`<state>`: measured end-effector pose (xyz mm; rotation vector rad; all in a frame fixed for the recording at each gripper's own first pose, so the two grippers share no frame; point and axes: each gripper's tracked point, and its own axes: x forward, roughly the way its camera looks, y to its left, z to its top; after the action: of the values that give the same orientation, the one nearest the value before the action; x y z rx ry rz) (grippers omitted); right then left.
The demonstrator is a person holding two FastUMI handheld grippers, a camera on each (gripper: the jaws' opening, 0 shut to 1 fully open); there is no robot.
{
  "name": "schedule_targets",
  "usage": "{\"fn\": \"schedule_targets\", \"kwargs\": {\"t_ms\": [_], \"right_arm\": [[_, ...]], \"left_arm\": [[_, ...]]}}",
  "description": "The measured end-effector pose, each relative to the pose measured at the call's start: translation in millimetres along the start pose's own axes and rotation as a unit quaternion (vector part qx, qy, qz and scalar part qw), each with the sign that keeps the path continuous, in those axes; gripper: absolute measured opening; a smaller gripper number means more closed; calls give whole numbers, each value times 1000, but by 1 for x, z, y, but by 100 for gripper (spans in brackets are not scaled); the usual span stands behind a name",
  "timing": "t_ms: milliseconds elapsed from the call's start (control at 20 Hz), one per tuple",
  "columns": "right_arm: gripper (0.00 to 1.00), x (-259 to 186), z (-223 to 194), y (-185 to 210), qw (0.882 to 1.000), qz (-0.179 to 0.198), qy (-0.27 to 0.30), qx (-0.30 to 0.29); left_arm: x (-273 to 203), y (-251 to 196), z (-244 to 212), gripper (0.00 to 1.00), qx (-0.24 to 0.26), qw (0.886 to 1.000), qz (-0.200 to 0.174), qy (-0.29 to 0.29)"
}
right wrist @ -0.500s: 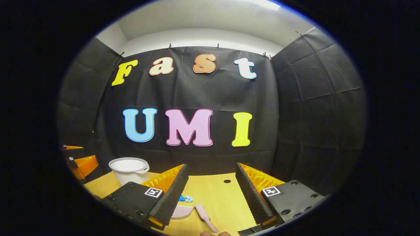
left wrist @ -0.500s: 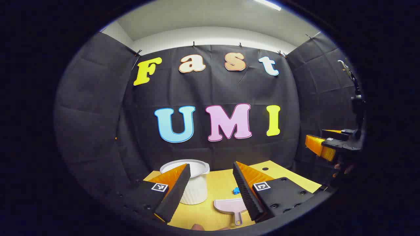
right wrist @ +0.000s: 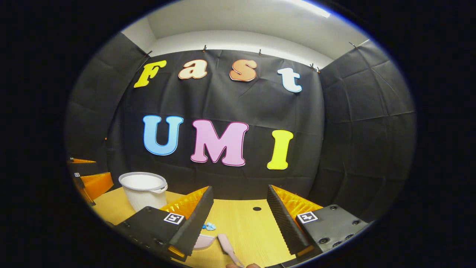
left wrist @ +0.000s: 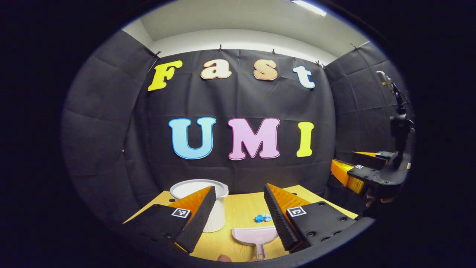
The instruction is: Pick up the small broom and dustpan from the desktop, sweep the trash into the dustpan with the broom, and then empty the trash into the garbage bin.
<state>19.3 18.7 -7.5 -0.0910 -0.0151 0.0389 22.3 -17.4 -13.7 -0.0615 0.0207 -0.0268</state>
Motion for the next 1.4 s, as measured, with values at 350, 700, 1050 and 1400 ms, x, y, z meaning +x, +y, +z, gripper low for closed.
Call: {"fn": "schedule_targets", "kwargs": {"t_ms": [350, 700, 1050, 1400], "right_arm": [[89, 9, -5, -10, 1000, -4, 0, -4], [94, 11, -13, -18, 1000, -6, 12, 5], [94, 8, -22, -26, 999, 1, 31, -5], [89, 4, -30, -34, 999, 8, 41, -12]], "left_arm": [[18, -6, -9, 77, -15, 1000, 10, 22], [20, -22, -14, 77, 1, 1000, -3, 28], [27, -23, -25, 77, 5, 999, 7, 50], [35, -27, -16, 77, 5, 999, 2, 38]]}}
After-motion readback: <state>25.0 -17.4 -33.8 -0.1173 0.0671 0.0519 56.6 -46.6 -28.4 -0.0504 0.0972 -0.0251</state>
